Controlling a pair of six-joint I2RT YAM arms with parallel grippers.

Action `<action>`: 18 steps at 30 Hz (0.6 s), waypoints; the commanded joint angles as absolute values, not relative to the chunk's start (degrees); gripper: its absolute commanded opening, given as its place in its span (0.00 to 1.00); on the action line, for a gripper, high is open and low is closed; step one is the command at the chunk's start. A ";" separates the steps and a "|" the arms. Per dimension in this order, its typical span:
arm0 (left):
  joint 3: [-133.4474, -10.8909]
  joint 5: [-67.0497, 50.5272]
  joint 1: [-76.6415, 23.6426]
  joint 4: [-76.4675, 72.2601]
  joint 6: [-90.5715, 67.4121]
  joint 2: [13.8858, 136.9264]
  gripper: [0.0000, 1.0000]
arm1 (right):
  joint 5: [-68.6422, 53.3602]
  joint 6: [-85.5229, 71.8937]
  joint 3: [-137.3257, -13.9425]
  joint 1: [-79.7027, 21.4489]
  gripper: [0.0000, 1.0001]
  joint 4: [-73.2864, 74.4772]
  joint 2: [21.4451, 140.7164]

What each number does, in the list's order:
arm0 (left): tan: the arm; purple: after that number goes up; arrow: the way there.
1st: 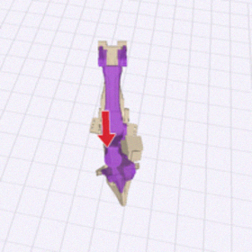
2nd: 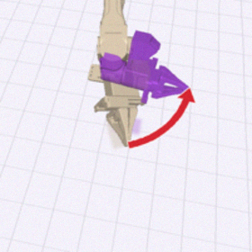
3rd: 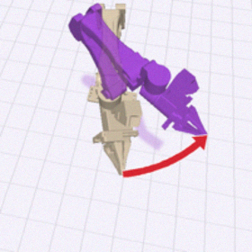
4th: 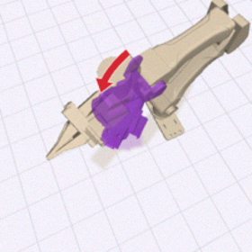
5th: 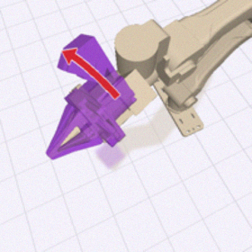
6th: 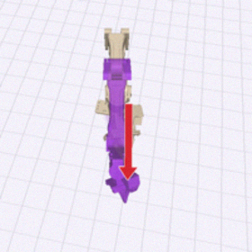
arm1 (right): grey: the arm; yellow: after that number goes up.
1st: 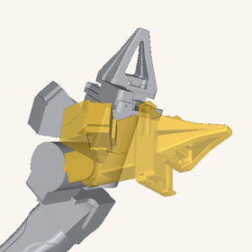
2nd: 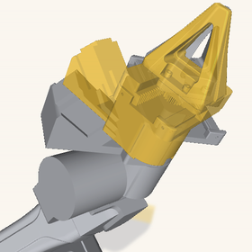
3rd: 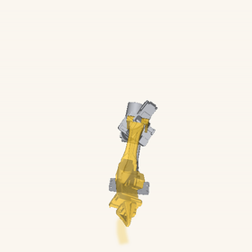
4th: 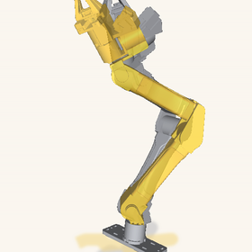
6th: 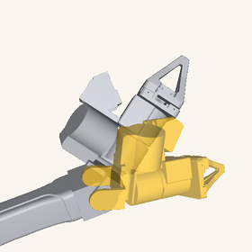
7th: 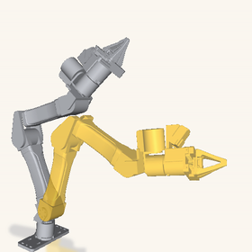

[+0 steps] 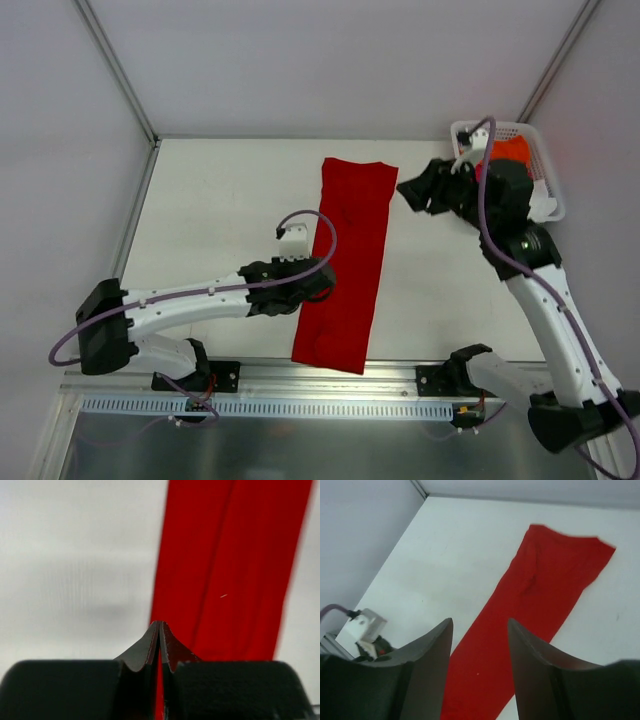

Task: Fold and stack the t-shirts
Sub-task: Rotate the tshirt 90 degrees

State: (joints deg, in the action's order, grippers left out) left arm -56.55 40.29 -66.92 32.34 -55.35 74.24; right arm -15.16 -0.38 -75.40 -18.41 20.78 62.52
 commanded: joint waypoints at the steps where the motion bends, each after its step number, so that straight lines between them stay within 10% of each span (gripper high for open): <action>1: -53.00 38.06 -66.88 34.63 -59.23 78.92 0.00 | -9.59 -7.90 -59.54 -19.42 0.51 20.66 56.80; 10: -48.87 33.31 -66.97 31.56 -60.73 84.29 0.00 | -4.41 -15.20 -36.05 -26.44 0.49 23.91 39.30; 18: -46.23 32.69 -67.94 31.03 -63.28 84.64 0.00 | -4.31 -14.33 -36.64 -27.77 0.48 11.19 53.77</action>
State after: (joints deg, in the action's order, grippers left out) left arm -47.09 33.01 -67.46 31.16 -61.01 84.53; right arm -5.17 -13.54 -33.80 -27.38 20.40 47.51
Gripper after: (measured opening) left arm 0.005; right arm 0.481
